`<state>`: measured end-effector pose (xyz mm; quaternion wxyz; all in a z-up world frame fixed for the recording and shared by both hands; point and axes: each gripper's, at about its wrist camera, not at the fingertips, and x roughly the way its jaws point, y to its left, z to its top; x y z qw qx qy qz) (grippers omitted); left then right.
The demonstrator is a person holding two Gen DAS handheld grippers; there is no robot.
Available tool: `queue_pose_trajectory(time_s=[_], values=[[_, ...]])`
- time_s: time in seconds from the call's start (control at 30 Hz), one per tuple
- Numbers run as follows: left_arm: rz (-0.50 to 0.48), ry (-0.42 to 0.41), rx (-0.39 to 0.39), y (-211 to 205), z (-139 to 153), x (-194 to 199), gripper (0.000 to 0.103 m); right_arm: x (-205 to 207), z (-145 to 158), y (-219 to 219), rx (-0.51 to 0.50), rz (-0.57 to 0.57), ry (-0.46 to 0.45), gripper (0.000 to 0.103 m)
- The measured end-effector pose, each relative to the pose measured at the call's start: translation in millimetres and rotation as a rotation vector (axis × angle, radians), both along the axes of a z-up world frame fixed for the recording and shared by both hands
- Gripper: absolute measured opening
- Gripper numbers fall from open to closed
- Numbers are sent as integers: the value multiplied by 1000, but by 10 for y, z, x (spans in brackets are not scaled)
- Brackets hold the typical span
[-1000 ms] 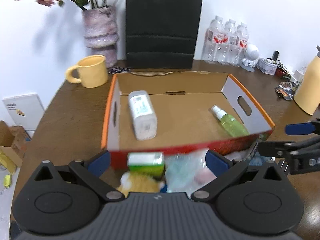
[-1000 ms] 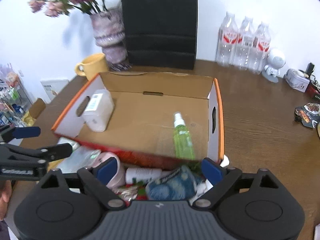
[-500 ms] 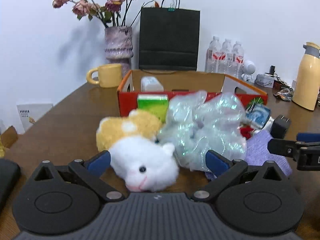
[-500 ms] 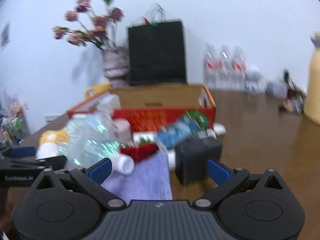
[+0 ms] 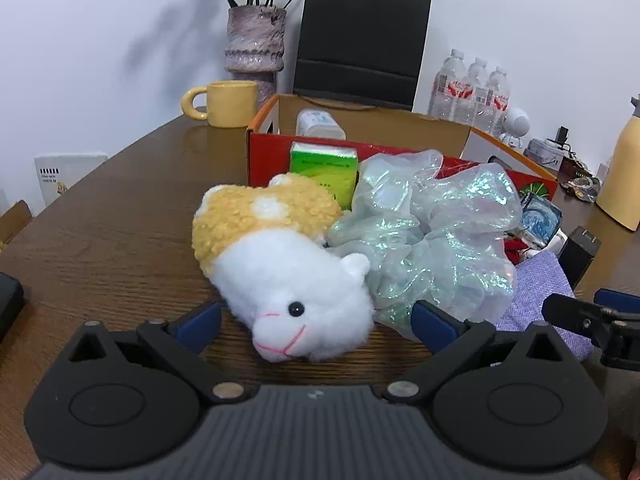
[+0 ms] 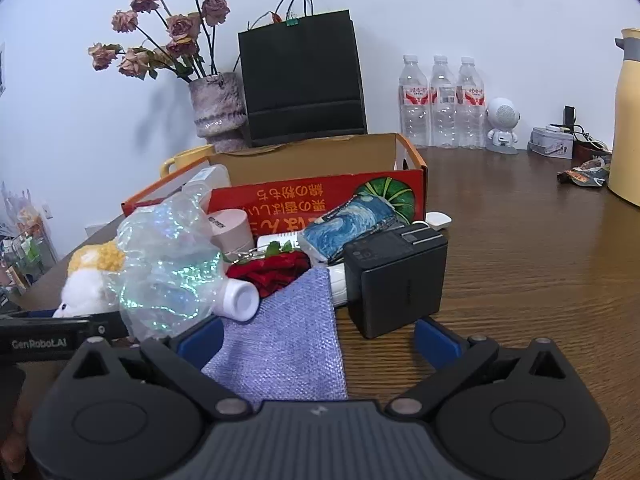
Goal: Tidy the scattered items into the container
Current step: 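Move both tools back toward the plush sheep and lavender pouch, then grasp the white plush sheep with the left gripper while the right grasps the lavender pouch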
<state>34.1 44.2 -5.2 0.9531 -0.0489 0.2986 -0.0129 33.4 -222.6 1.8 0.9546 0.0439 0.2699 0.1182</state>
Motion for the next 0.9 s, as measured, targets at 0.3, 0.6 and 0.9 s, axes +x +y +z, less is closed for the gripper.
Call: queue_pose_trajectory(time_s=[0.3,0.6,0.9], values=[[-2,27,42,-61,-1,17,103,60,-36,51,-12,65,54,84],[-10,48,100,-148,-7,33,103,-9,-48,197,-109,100,32,44],[-12,49,101,-164,2,34,103,-22,-42,204,-115,105,32,42]])
